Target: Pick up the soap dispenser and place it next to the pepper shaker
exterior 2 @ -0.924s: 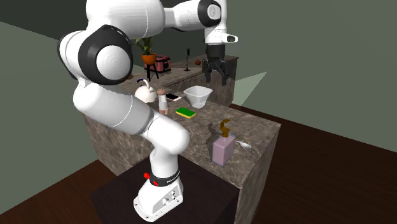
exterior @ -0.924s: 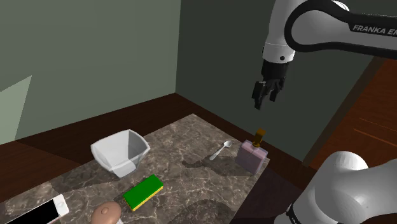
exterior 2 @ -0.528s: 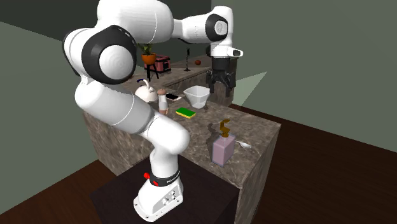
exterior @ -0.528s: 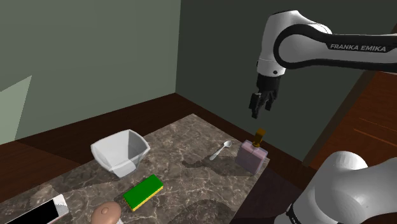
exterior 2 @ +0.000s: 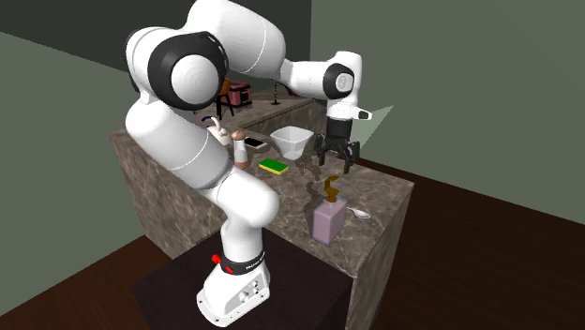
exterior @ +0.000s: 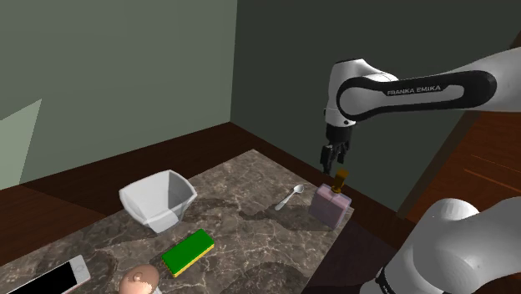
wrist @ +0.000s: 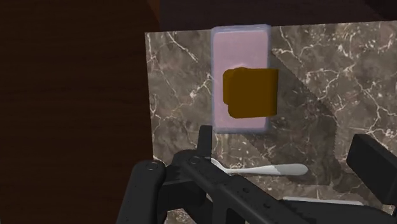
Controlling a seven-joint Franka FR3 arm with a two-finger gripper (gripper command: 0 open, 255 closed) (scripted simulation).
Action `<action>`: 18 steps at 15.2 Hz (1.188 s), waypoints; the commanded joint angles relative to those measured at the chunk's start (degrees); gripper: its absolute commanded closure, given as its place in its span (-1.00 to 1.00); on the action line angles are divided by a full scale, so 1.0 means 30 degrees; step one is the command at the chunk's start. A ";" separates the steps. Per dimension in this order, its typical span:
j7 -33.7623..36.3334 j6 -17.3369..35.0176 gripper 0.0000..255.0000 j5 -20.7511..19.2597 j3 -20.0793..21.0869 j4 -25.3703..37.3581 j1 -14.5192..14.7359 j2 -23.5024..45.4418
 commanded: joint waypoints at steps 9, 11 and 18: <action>-0.2221 0.4643 -1.00 -0.0339 -0.1589 -0.1985 -0.0022 0.3903; -0.2212 0.5236 -1.00 -0.0406 -0.1659 -0.2368 -0.0059 0.4114; -0.2200 0.6325 -1.00 -0.0526 -0.1789 -0.3013 -0.0123 0.4557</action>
